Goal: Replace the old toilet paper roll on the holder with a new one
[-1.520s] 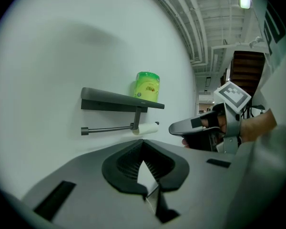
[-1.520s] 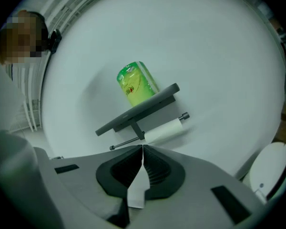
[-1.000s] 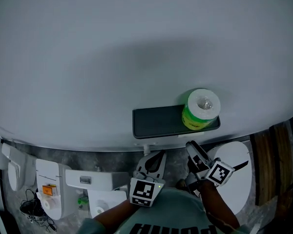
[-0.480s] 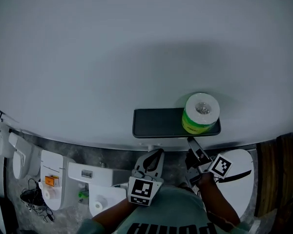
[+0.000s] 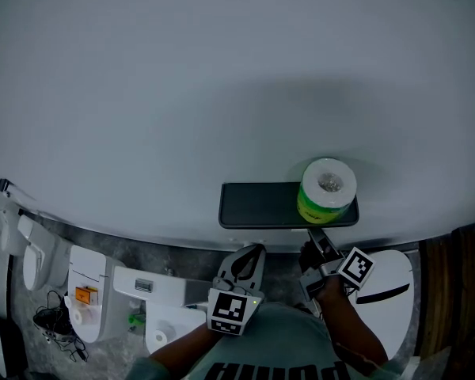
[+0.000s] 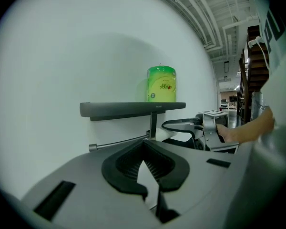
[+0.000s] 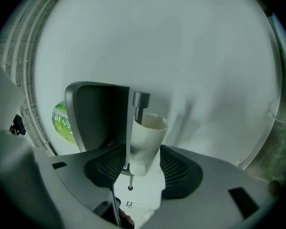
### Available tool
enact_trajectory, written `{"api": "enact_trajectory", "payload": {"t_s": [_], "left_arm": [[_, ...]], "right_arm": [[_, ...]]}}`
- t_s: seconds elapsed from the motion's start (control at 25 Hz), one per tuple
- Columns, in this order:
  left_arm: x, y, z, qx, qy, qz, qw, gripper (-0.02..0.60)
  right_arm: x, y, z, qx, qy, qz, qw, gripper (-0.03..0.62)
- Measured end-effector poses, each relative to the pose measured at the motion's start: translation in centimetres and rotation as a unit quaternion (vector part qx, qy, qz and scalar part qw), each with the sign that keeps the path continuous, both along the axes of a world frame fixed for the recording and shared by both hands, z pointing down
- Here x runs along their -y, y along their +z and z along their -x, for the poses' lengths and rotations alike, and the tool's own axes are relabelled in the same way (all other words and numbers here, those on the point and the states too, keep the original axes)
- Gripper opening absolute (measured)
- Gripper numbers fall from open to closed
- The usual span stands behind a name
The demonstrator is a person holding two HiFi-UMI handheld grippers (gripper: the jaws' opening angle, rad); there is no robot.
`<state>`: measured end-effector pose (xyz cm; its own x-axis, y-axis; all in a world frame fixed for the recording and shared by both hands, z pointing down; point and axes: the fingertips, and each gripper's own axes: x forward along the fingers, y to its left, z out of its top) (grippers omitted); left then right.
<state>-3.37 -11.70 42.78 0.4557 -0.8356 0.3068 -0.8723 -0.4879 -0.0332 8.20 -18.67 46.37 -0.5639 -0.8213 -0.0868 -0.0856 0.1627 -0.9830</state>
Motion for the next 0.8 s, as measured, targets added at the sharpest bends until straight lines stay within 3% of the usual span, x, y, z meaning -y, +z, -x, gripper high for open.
{"api": "enact_trajectory", "payload": {"t_s": [0.52, 0.8], "left_arm": [[0.4, -0.2, -0.2, -0.008, 0.009, -0.003, 0.9999, 0.005], [0.4, 0.1, -1.7, -0.015, 0.019, 0.001, 0.9997, 0.005]], "right_arm": [[0.3, 0.2, -1.0, -0.011, 0.022, 0.017, 1.0, 0.199], [0.5, 0.0, -3.5, -0.017, 0.041, 0.023, 0.999, 0.198]]}}
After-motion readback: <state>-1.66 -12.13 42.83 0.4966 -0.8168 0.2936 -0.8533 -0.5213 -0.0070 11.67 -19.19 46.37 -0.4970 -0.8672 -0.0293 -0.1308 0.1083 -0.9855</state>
